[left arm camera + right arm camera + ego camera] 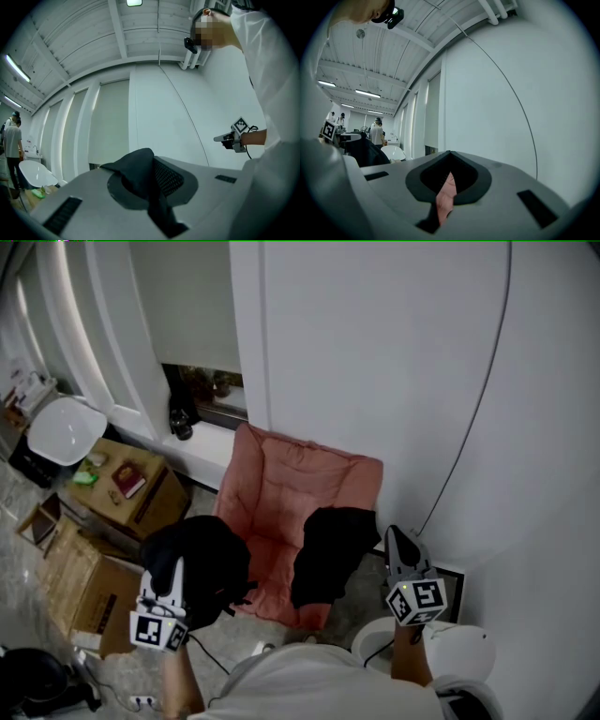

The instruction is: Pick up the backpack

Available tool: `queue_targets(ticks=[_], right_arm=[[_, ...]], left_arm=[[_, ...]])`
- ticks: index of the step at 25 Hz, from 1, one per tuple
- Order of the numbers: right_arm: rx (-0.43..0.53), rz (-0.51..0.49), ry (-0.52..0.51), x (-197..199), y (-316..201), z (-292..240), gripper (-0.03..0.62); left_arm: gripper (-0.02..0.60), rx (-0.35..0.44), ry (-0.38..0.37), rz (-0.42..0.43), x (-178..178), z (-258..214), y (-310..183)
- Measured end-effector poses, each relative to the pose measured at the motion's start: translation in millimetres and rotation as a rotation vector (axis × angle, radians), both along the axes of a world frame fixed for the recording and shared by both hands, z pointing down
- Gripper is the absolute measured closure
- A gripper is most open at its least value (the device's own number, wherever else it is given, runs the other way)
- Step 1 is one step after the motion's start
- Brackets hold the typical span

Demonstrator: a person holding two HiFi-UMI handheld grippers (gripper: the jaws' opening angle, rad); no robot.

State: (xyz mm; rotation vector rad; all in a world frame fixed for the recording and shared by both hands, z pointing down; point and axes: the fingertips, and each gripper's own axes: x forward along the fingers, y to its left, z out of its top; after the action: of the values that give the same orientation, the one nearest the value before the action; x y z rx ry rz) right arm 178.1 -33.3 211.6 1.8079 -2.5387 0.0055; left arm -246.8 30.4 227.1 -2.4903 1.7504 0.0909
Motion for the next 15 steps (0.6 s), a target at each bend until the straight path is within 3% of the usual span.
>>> queue_targets(ticks=[6,15], right_arm=[[-0.005,0.039,0.009,15.0,2.6,-2.2,0.572],[-0.014,0.046,-0.003,10.5,5.5,1.2,0.572]], left_arm=[[0.534,-0.004,-0.008,-0.044,-4.3,4.8,14.9],[0.534,0.001,-0.017,-0.036,-5.8,-2.5,25.3]])
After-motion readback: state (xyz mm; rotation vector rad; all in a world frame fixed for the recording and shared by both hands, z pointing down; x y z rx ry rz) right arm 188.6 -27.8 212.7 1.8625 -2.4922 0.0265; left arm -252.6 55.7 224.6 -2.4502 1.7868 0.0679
